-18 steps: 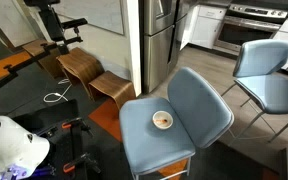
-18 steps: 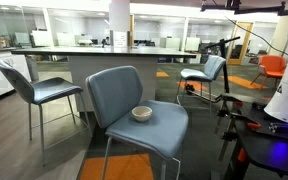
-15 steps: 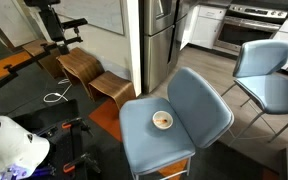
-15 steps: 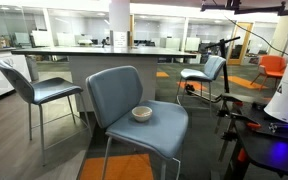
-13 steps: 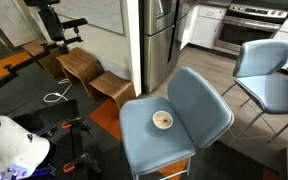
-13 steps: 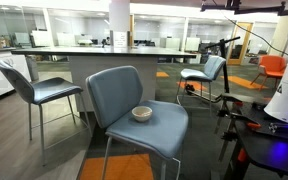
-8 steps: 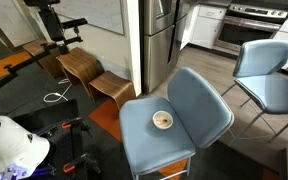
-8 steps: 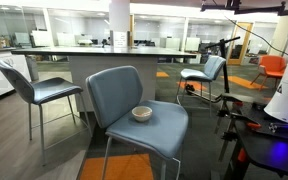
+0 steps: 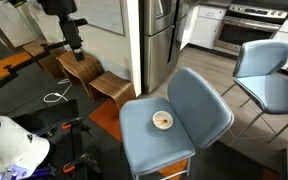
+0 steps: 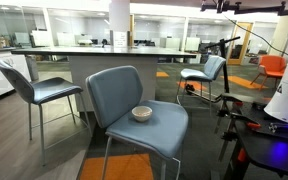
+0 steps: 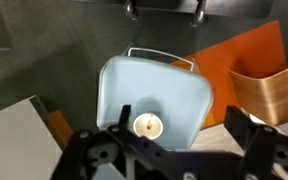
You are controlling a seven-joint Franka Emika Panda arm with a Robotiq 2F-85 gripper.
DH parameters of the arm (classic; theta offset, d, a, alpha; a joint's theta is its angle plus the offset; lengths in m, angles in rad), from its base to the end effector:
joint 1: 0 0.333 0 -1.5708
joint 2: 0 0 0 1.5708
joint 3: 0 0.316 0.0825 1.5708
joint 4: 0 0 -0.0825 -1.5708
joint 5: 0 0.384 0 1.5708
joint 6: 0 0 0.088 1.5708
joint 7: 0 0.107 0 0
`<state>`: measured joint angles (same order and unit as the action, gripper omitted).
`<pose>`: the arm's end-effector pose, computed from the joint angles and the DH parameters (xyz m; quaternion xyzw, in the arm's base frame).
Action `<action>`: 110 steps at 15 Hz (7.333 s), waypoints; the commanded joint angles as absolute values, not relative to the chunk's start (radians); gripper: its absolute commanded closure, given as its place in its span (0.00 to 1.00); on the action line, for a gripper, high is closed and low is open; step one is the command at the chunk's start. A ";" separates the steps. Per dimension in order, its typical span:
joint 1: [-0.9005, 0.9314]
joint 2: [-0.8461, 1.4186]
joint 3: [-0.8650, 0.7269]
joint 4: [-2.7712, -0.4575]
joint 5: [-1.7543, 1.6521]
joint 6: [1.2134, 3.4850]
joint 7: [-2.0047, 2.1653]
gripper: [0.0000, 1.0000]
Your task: Take the orange marker out of the white bowl
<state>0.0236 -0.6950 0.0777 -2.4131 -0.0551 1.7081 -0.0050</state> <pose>0.3386 0.0337 0.5455 0.9975 0.0479 -0.0038 0.0523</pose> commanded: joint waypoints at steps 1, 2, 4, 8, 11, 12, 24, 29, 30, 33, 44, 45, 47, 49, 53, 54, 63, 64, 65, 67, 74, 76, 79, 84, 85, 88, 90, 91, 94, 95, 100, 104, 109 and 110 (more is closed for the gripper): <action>0.033 -0.524 0.014 -2.331 -0.061 1.761 -0.092 0.00; 0.036 -0.467 -0.009 -2.314 -0.053 1.792 -0.133 0.00; 0.031 -0.349 -0.035 -2.272 -0.043 1.855 -0.178 0.00; 0.013 -0.110 -0.049 -2.175 -0.033 1.969 -0.183 0.00; -0.003 0.064 -0.048 -2.078 -0.001 2.015 -0.147 0.00; -0.011 0.121 -0.048 -2.041 0.026 2.027 -0.163 0.00; -0.081 0.615 -0.030 -1.656 0.043 2.093 -0.193 0.00; -0.096 0.772 0.000 -1.553 0.051 2.124 -0.210 0.00; -0.094 0.804 0.006 -1.532 0.049 2.123 -0.207 0.00; -0.098 0.902 0.027 -1.457 0.047 2.116 -0.234 0.00; -0.100 1.201 0.030 -1.126 0.035 2.050 -0.252 0.11; -0.100 1.222 0.030 -1.102 0.035 2.039 -0.251 0.19; -0.099 1.261 0.030 -1.058 0.035 2.017 -0.251 0.25; -0.100 1.295 0.029 -1.017 0.035 1.992 -0.250 0.35; -0.098 1.358 0.028 -0.939 0.035 1.944 -0.248 0.35; -0.098 1.373 0.028 -0.920 0.036 1.934 -0.247 0.36; -0.093 1.429 0.014 -0.830 0.045 1.905 -0.236 0.99; -0.093 1.424 0.014 -0.832 0.046 1.906 -0.235 1.00; -0.094 1.412 0.013 -0.841 0.046 1.909 -0.231 1.00; -0.099 1.387 0.014 -0.859 0.050 1.921 -0.230 0.97; -0.108 1.216 0.023 -1.083 0.057 2.013 -0.239 0.97; -0.103 1.158 0.028 -1.175 0.055 2.035 -0.243 0.97; -0.096 1.072 0.035 -1.316 0.040 2.072 -0.276 0.97; -0.104 0.925 0.032 -1.568 0.014 2.252 -0.325 0.97; -0.109 0.894 0.030 -1.622 0.020 2.277 -0.307 0.97; -0.137 0.800 0.020 -1.799 0.074 2.369 -0.215 0.97; -0.175 0.729 0.027 -1.924 0.129 2.414 -0.187 0.97; -0.199 0.688 0.033 -1.989 0.163 2.434 -0.186 0.97; -0.259 0.572 0.038 -2.164 0.280 2.473 -0.197 0.97; -0.271 0.546 0.037 -2.198 0.321 2.475 -0.193 0.97; -0.271 0.503 0.013 -2.208 0.486 2.521 -0.112 0.97; -0.209 0.558 -0.038 -2.131 0.470 2.629 0.092 0.97; -0.101 0.668 -0.142 -2.070 0.384 2.659 0.355 0.97; -0.090 0.690 -0.146 -2.058 0.373 2.651 0.378 0.97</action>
